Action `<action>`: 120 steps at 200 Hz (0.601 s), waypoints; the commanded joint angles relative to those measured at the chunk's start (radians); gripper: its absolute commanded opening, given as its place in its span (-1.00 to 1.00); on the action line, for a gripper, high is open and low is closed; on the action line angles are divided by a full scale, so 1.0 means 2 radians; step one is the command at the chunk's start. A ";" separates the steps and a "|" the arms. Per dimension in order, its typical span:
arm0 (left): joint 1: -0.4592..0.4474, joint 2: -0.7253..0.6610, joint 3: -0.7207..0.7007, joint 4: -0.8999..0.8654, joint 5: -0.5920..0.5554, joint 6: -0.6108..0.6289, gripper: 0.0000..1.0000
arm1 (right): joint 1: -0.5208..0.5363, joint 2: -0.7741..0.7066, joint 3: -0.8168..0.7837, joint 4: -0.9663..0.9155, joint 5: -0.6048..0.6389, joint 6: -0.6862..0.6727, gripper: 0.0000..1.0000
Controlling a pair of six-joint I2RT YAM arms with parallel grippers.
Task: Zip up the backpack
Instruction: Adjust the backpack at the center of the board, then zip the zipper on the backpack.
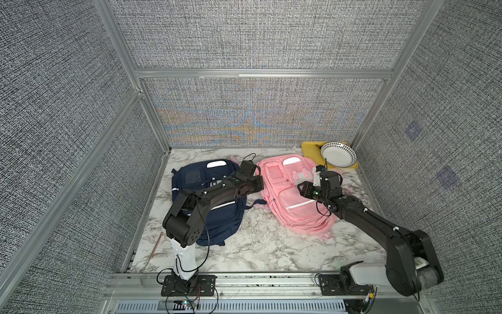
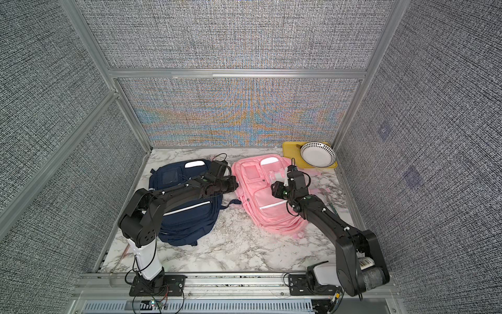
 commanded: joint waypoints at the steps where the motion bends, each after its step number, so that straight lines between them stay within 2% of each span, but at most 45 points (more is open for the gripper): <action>1: -0.001 0.000 -0.003 0.023 0.020 -0.010 -1.00 | 0.051 -0.029 -0.012 -0.039 0.014 0.056 0.00; 31: -0.004 -0.005 -0.009 0.026 0.025 -0.007 -1.00 | 0.152 -0.037 -0.045 -0.004 0.026 0.151 -0.08; 54: -0.006 -0.010 -0.018 0.032 0.030 -0.007 -1.00 | 0.200 -0.001 -0.026 0.003 0.045 0.182 -0.09; 90: -0.007 -0.020 -0.029 0.040 0.034 -0.005 -1.00 | 0.227 0.052 0.023 -0.015 0.060 0.199 -0.13; 120: -0.007 -0.027 -0.032 0.041 0.033 -0.002 -1.00 | 0.230 0.059 0.019 -0.015 0.071 0.216 -0.21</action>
